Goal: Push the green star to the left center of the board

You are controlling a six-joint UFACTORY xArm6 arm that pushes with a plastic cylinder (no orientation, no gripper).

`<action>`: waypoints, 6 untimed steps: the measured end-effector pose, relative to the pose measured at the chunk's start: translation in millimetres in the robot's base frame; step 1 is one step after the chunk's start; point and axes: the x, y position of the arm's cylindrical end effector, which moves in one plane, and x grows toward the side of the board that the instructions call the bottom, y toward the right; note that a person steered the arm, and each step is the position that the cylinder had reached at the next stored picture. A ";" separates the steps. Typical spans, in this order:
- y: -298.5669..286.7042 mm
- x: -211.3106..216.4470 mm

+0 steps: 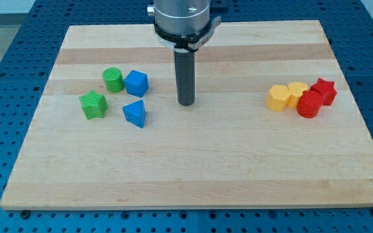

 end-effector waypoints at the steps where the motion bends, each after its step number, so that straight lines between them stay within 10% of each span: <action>1: -26.9 69.8; 2: -73.3 148.1; 4: -131.8 14.2; 6: -201.6 26.1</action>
